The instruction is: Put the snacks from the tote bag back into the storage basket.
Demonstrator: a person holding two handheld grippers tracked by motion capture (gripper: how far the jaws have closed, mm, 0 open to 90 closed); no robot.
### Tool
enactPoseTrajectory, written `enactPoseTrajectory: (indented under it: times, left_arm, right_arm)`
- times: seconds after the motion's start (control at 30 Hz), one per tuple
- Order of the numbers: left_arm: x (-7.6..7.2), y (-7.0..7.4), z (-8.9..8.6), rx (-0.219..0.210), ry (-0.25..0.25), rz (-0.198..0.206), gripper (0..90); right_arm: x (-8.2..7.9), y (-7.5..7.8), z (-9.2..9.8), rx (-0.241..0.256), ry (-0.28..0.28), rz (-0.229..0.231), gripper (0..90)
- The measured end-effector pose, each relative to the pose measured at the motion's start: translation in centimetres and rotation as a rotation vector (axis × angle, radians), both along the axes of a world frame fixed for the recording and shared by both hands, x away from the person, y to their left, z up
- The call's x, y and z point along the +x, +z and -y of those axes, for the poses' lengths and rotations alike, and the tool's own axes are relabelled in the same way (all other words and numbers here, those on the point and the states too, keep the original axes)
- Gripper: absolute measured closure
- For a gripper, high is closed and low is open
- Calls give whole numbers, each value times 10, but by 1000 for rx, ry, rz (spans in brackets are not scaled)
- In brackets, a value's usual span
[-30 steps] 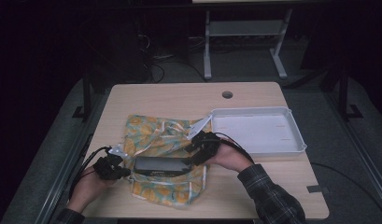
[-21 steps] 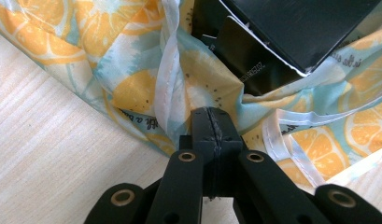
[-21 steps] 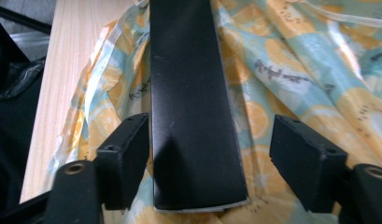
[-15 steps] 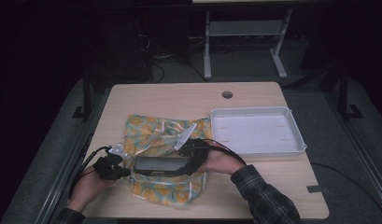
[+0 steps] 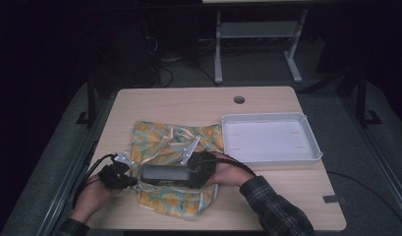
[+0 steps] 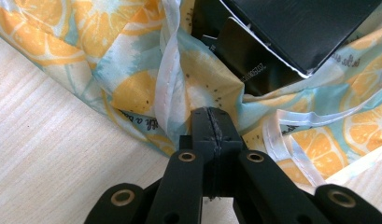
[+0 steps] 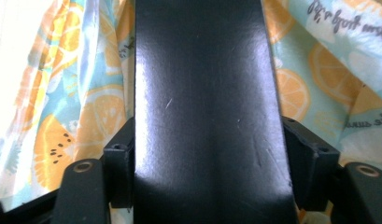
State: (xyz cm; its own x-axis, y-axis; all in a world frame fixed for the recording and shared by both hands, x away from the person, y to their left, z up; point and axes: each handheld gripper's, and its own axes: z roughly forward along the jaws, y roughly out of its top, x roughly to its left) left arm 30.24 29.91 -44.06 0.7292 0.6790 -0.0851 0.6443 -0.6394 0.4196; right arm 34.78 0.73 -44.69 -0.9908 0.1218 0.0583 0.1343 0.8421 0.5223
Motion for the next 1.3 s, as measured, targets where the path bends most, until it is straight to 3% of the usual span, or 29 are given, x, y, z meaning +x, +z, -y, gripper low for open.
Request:
enactPoseTrajectory:
  times: [0.13,0.5,0.9,1.3]
  left_arm:
    - [0,0,0,0,0,-1,897]
    - [1,0,-1,7,-10,-3,897]
    - [0,0,1,-5,6,3,897]
    - [0,1,1,16,-7,7,897]
  right_arm:
    - [-1,-1,-1,-5,7,-3,370]
    - [-1,1,1,2,7,6,392]
    - [0,11,4,40,-3,12,405]
    - [3,21,3,75,-29,0,414]
